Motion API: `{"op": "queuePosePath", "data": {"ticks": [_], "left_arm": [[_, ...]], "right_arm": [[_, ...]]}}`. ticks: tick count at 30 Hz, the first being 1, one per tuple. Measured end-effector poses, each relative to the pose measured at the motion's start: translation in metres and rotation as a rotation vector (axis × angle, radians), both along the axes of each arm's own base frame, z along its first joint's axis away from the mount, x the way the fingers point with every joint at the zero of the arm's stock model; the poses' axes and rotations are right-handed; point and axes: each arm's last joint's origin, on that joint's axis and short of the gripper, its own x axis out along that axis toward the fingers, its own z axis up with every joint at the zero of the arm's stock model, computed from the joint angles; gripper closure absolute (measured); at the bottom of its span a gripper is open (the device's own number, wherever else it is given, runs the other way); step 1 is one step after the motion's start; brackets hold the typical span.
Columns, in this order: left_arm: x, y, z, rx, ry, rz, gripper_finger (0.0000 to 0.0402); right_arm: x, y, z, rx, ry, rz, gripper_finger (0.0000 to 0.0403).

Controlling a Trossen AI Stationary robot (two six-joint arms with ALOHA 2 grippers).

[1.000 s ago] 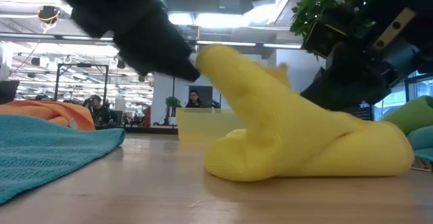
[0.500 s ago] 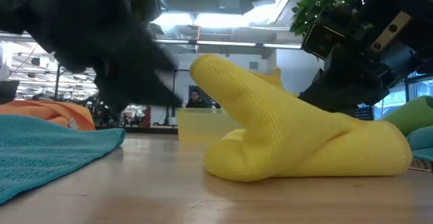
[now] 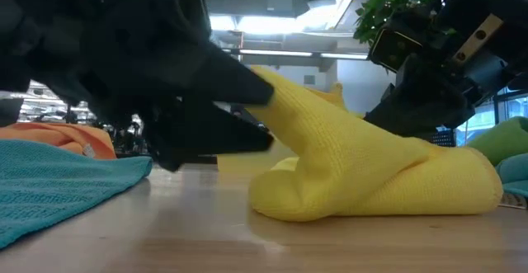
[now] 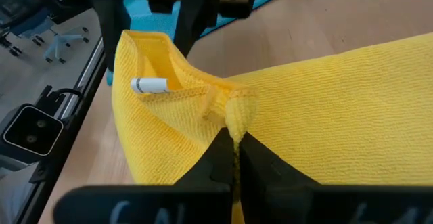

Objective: Fold microfiber towels
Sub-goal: Fold the yellow microfiber towel

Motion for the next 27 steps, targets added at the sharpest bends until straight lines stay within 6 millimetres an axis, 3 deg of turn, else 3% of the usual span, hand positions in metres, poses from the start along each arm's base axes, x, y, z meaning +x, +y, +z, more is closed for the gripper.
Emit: {"op": "queuePosePath", "data": {"ticks": [17,27], "left_arm": [[0.014,0.005,-0.001,0.084,-0.043,0.068,0.0189],[0.013,0.0,0.0,0.015,-0.026,-0.065,0.0197]], "right_arm": [[0.0,0.0,0.0,0.008,0.0,-0.002,0.0397],[0.0,0.0,0.0,0.009,0.0,-0.002,0.0397]]}}
